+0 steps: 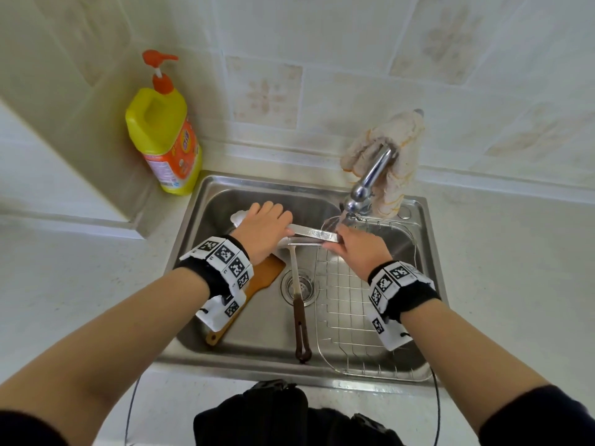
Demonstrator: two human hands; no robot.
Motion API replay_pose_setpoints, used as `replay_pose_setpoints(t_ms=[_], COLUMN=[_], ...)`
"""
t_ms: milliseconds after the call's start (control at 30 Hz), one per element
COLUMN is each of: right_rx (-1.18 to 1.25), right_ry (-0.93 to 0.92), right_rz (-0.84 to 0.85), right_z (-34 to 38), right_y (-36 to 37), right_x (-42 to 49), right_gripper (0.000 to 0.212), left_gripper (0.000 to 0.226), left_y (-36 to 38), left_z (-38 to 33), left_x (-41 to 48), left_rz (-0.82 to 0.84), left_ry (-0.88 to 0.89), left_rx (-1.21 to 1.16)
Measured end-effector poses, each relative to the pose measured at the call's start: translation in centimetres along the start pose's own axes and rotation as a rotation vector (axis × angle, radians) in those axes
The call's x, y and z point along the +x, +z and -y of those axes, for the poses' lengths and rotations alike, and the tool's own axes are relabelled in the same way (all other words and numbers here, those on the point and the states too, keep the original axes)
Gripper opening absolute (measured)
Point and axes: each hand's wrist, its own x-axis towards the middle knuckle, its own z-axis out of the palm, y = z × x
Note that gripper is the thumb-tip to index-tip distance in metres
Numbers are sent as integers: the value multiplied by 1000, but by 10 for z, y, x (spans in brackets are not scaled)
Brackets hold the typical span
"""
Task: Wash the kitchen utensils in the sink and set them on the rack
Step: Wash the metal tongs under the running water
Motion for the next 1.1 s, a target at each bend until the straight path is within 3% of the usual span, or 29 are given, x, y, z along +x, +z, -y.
replay_pose_setpoints(t_ms=[100,267,467,667,867,1100], right_rx=[32,324,497,739,793,741], right_ry=[13,135,229,457,561,730], right_rz=[105,160,282,310,251,288], right_z=[18,53,92,106,110,106], right_y=[8,33,55,94,123,147], right_x=[-2,3,18,14,-1,-11], right_gripper=[48,50,38,45,31,37], left_gripper=[28,48,45,23,37,27], left_y=[14,36,74,112,130,155], left_z=[10,16,12,40,23,33], left_x=[-19,-47,-69,-69,-54,-38], left_rz=[-20,-174,62,192,255,374], left_ry=[-45,-187,44,43,262,240], left_rx=[-25,-156,-357,-413,-465,-500])
